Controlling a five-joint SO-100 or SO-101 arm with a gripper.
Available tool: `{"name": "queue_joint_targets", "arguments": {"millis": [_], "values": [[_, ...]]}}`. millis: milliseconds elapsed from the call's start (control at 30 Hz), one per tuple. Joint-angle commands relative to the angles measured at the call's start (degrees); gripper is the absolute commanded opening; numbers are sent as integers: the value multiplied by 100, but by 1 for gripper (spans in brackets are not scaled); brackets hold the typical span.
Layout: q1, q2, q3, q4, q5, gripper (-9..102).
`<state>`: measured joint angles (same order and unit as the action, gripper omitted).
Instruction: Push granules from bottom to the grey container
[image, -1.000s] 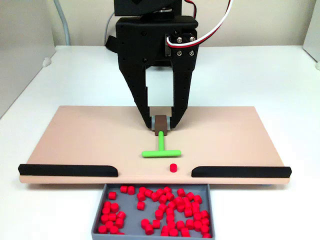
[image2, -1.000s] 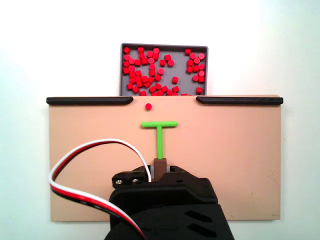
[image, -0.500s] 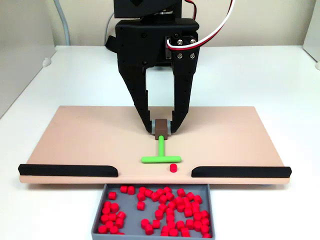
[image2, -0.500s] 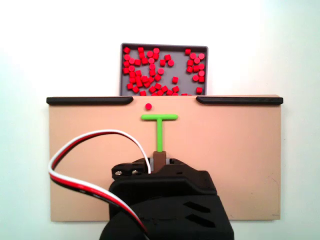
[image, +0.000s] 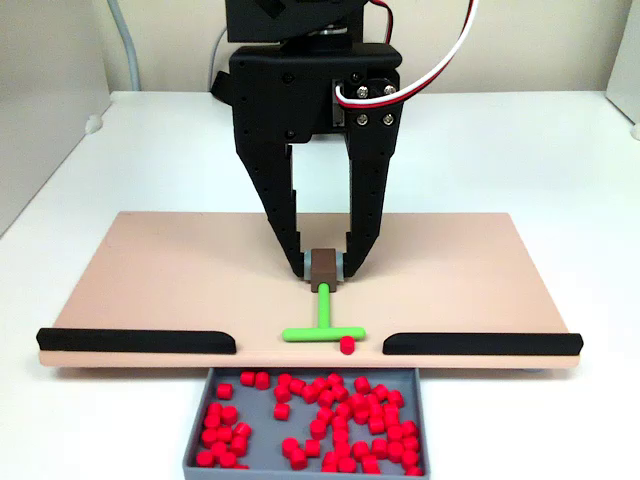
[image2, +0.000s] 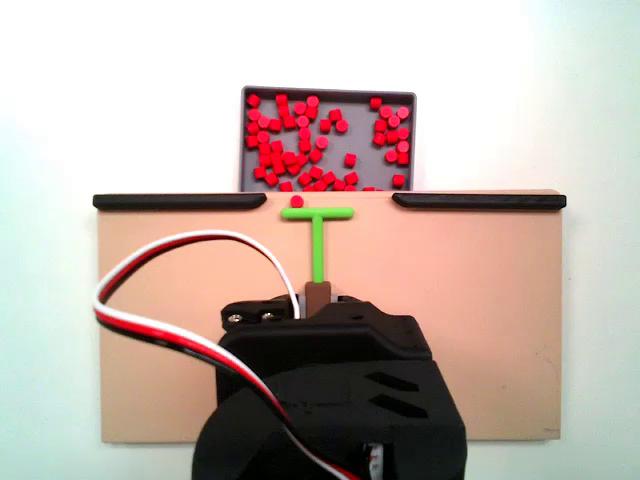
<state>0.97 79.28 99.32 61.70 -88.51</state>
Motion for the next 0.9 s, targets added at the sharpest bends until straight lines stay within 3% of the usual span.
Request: {"name": "queue_joint_targets", "arguments": {"millis": [0, 867], "values": [[26, -229, -123, 114, 141, 0], [53, -1230, -1907, 738, 202, 0]]}}
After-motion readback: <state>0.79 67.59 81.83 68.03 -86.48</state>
